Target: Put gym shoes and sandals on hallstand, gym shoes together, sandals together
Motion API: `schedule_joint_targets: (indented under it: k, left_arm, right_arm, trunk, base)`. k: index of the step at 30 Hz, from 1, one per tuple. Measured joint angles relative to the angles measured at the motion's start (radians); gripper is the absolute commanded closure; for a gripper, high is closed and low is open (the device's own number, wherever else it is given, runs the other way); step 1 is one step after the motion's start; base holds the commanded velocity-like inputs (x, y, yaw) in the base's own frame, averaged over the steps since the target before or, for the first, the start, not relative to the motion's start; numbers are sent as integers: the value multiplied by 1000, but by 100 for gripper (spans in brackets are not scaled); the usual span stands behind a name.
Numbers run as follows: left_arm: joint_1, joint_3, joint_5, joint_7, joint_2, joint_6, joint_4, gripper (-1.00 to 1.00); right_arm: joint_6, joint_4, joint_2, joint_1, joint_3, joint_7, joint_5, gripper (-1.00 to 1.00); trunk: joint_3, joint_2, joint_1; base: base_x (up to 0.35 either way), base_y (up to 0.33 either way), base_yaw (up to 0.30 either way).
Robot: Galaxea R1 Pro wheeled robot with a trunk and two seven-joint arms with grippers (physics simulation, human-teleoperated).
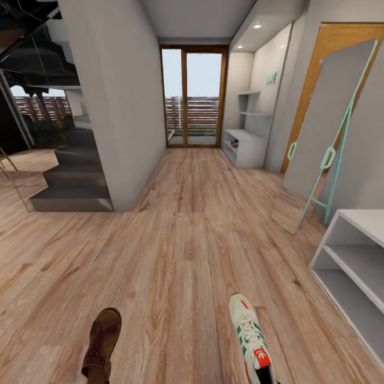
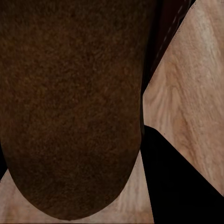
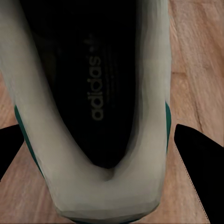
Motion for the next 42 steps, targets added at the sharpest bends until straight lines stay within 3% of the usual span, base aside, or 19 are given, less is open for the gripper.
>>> schedule_joint_targets:
  k: [42]
  left_arm:
    - [0, 0, 0, 1, 1, 0, 0, 100]
  right_arm:
    - [0, -1, 2, 0, 0, 0, -2, 100]
  trunk:
    - [0, 0, 0]
  base:
    - [340, 0, 0]
